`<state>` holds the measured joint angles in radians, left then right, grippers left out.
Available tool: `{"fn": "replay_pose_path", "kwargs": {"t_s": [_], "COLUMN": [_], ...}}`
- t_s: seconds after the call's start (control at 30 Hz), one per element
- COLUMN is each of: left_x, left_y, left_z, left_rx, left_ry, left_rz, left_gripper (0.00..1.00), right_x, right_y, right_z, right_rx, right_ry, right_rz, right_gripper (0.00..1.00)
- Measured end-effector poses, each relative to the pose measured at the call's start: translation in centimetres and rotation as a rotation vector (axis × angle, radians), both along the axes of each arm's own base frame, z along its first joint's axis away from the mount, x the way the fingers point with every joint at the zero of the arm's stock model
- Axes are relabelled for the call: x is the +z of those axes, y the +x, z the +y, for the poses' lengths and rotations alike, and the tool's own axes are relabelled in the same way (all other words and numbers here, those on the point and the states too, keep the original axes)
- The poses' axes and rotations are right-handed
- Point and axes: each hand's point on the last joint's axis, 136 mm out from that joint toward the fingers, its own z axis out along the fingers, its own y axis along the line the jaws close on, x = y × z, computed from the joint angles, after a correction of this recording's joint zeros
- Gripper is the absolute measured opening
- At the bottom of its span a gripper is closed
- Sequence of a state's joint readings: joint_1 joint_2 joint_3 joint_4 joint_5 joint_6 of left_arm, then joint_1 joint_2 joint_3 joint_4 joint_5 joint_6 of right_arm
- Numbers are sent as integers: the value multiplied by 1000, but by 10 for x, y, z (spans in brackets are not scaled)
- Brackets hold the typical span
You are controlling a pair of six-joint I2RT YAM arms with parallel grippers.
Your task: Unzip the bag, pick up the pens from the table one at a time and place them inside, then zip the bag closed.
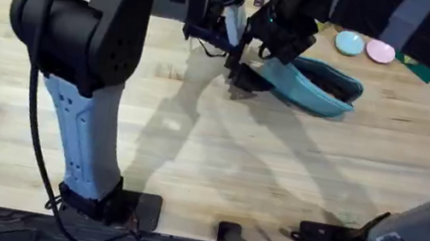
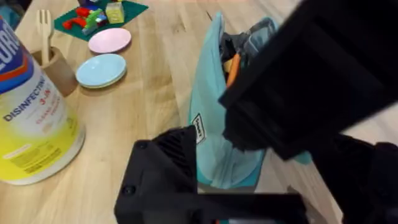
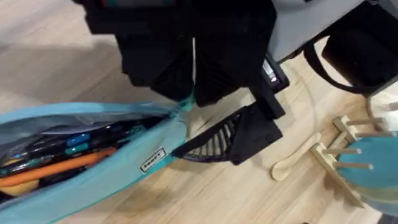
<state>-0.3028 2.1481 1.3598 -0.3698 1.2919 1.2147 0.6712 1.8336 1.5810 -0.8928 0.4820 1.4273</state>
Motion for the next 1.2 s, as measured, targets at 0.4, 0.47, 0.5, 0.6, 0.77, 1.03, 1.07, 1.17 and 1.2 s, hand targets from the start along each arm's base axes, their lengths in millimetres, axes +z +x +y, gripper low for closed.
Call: {"fn": "replay_pose_path", "kwargs": {"t_s": [0.4,0.47,0.5,0.6,0.77,1.03,1.07,1.17,1.2], "left_x": [-2,-4,-4,-5,-5,-5,-6,-5,-5], "left_y": [0,2,2,3,3,3,3,3,3], "left_z": [-2,-1,-1,-1,-1,-1,-1,-1,-1], "left_rx": [9,16,18,21,21,22,22,22,22], "left_ry": [20,29,31,36,38,38,38,38,37], "left_rz": [20,15,15,17,17,17,17,16,13], "left_gripper": [407,211,132,49,45,45,45,45,45], "right_x": [0,-1,-1,-1,-1,-1,-1,-2,-2], "right_y": [0,-1,-1,-2,-2,-2,-2,-2,-2], "right_z": [0,1,1,2,2,2,2,1,0], "right_rx": [0,2,3,5,6,6,6,5,4], "right_ry": [1,4,6,7,9,8,8,6,5], "right_rz": [1,5,7,10,12,13,13,14,16], "right_gripper": [31,31,31,30,30,30,30,30,30]}}
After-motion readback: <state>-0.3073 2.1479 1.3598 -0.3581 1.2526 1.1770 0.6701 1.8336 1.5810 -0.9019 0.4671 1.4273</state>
